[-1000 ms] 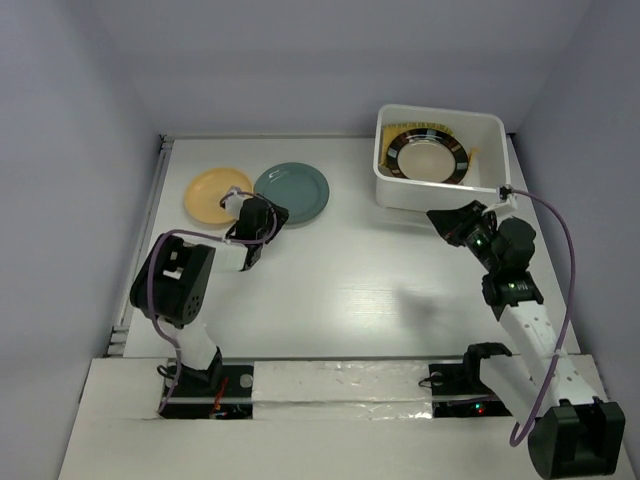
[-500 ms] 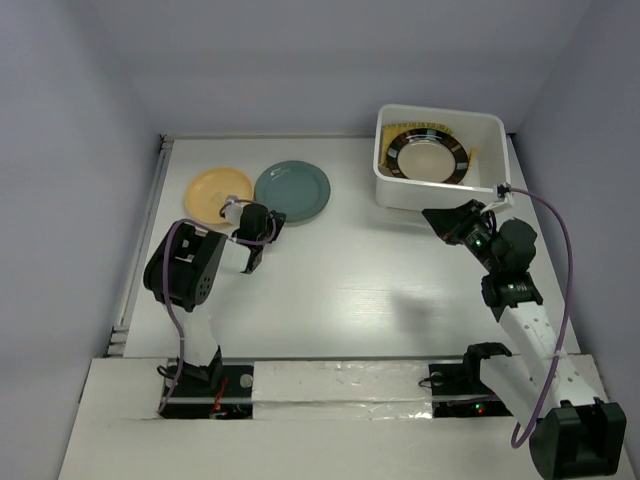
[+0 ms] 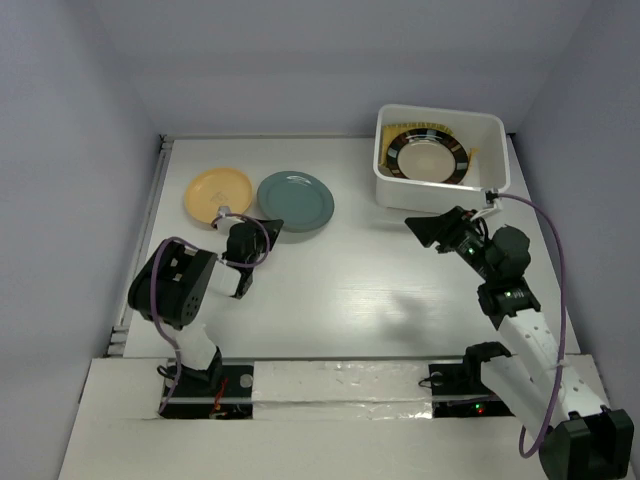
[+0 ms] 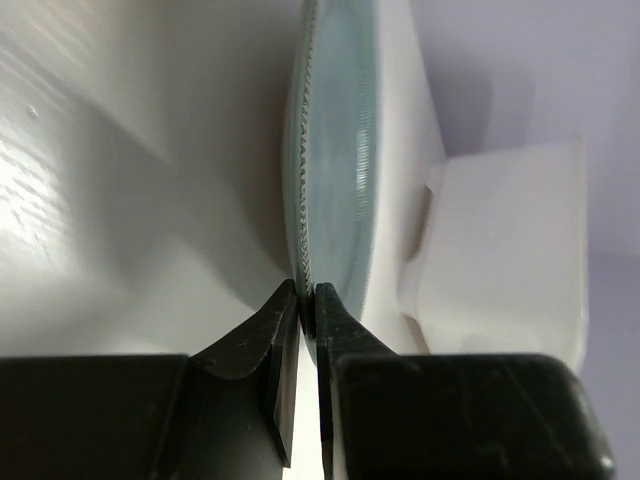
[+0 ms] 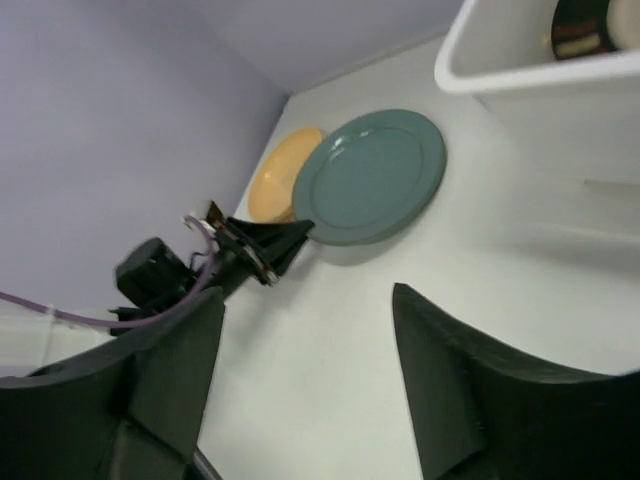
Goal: Place the plates into the plastic bin on the countertop
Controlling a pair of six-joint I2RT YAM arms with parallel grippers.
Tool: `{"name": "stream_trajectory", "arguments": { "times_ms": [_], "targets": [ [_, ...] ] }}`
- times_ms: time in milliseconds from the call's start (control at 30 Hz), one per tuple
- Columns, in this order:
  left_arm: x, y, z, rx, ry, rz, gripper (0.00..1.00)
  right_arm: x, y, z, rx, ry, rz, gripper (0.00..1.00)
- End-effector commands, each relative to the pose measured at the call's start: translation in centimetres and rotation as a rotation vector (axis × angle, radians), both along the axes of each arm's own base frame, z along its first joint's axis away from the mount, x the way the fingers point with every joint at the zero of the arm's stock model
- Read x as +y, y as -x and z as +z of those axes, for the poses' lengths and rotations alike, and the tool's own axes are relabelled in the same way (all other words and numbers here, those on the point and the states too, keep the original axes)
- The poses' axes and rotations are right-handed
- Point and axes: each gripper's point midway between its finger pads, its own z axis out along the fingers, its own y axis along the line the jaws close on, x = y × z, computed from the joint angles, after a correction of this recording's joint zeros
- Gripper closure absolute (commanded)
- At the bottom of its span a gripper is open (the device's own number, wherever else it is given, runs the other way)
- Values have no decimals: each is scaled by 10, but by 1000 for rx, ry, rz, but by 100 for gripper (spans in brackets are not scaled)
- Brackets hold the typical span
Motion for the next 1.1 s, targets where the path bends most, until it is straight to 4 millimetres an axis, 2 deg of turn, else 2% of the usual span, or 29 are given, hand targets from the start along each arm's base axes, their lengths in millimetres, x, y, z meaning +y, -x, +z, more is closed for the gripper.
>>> {"name": "stream_trajectory", "arguments": {
  "times_ms": [0,67,200,233,267,300,333,367,400,467,500,533,567,600,633,667,800,900,967,1000,1067],
  "targets": [
    [-12,16,67,-224,31,-94,100,12,5,-20,34,-2,26,24],
    [-14,26,81,-264,54,-121,100,20,5,-32,60,-30,39,19],
    [-17,52,109,-336,101,-183,100,49,6,-57,122,-56,92,12],
    [-17,57,114,-352,110,-191,100,62,12,-61,133,-56,128,9],
    [-19,62,118,-362,117,-208,100,65,8,-59,119,-80,107,8],
    [-17,70,125,-379,131,-214,100,70,9,-74,153,-81,108,5],
    [-17,74,127,-383,138,-220,100,76,11,-77,155,-91,117,4],
    [-18,78,129,-389,144,-230,100,76,6,-74,149,-128,100,3],
    [-17,85,133,-401,154,-238,100,81,2,-87,185,-126,99,2],
    [-17,93,140,-416,162,-254,100,91,-2,-89,194,-164,104,2],
    [-16,97,136,-407,159,-259,100,93,-7,-95,218,-169,97,2],
    [-16,99,133,-395,153,-262,100,100,-10,-118,283,-148,103,2],
    [-15,102,131,-391,149,-262,100,109,-13,-116,287,-178,115,2],
    [-14,104,133,-396,144,-262,100,113,-15,-123,307,-184,115,2],
    [-13,105,124,-360,131,-260,100,115,-19,-129,320,-190,110,2],
    [-13,107,122,-355,125,-266,100,123,-20,-142,352,-203,121,2],
    [-12,113,101,-289,101,-276,100,140,-19,-173,418,-227,144,5],
    [-11,118,84,-240,81,-280,100,140,-24,-189,445,-249,113,6],
    [-14,123,87,-258,104,-304,100,146,-25,-192,450,-264,127,6],
    [-15,127,87,-257,130,-310,100,148,-25,-201,471,-263,129,6],
    [-18,131,96,-281,161,-331,100,156,-25,-200,480,-297,151,6]
  ]
}}
